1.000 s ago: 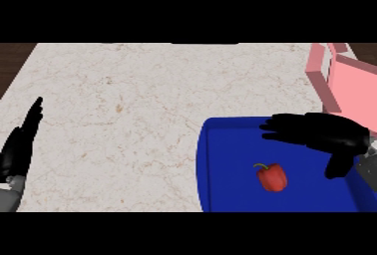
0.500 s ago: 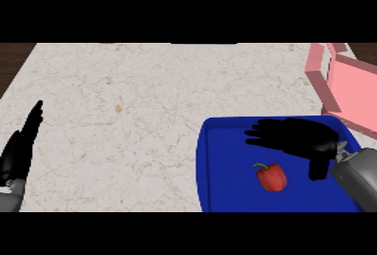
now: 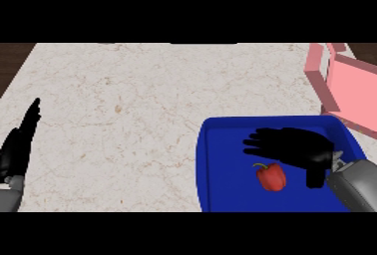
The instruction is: Pick the bell pepper from the tray and place it in the cardboard box
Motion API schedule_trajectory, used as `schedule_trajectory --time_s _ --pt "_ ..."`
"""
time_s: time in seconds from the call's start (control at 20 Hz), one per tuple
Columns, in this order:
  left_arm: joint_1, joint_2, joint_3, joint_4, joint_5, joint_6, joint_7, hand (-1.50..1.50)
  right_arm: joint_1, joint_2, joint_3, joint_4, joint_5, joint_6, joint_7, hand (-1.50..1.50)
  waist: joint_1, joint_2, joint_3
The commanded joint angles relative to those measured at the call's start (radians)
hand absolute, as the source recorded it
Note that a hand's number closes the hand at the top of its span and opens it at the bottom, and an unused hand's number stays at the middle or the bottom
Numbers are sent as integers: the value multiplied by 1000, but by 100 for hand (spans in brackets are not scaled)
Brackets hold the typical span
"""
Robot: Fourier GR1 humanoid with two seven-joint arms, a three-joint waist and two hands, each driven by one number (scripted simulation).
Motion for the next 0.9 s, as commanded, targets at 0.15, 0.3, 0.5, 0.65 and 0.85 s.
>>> schedule_trajectory --time_s 0.15,0.3,0.5,0.65,0.85 --pt "5 -30 31 -2 -34 -34 4 0 48 1 -27 -140 -15 130 -49 -150 -2 0 0" --pt "-9 -38 41 -20 -72 -22 45 0 105 10 -19 -121 13 52 -85 -150 -2 0 0" --pt "-7 -45 61 -41 -62 -71 57 0 81 71 4 -149 38 116 -14 -150 2 1 0" --pt "24 -76 59 -64 -90 -50 42 0 123 17 7 -214 99 109 14 -150 0 0 0" --pt "2 -91 76 -11 -110 -53 2 0 108 127 58 -124 180 93 128 -150 4 2 0"
